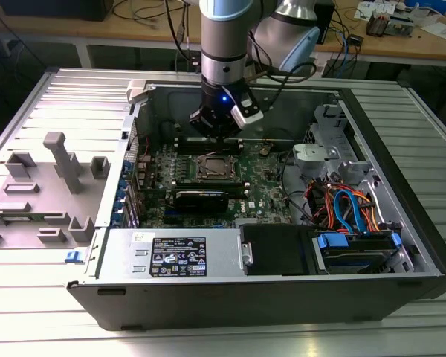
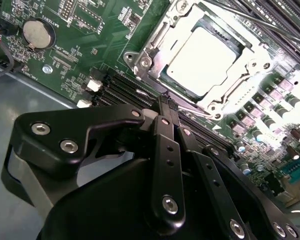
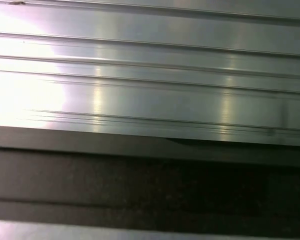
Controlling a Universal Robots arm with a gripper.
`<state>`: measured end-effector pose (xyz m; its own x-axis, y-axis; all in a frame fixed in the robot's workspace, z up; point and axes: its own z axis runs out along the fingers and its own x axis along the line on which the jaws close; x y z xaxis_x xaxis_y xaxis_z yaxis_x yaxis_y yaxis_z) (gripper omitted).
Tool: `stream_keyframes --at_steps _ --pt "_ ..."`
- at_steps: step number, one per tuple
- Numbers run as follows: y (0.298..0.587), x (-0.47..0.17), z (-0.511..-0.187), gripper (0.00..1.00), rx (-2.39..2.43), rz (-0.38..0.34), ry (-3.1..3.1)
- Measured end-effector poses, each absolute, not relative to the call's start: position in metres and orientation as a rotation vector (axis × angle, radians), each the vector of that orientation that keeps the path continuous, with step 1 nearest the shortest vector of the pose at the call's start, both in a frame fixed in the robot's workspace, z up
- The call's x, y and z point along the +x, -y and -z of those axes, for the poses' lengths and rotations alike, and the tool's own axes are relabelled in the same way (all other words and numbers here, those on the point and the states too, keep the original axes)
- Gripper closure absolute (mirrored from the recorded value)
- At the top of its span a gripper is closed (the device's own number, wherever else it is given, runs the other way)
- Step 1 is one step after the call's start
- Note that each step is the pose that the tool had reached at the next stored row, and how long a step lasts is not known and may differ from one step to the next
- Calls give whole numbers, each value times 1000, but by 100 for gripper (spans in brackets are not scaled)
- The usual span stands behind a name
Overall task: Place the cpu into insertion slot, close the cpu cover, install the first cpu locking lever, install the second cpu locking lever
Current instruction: 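Install the first cpu locking lever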
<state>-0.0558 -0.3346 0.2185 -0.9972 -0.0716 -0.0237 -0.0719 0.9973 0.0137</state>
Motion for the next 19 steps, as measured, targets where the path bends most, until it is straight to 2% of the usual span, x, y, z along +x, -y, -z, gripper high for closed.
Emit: stream_keyframes --at_steps 19 --pt "335 -47 -204 89 -108 -23 -3117"
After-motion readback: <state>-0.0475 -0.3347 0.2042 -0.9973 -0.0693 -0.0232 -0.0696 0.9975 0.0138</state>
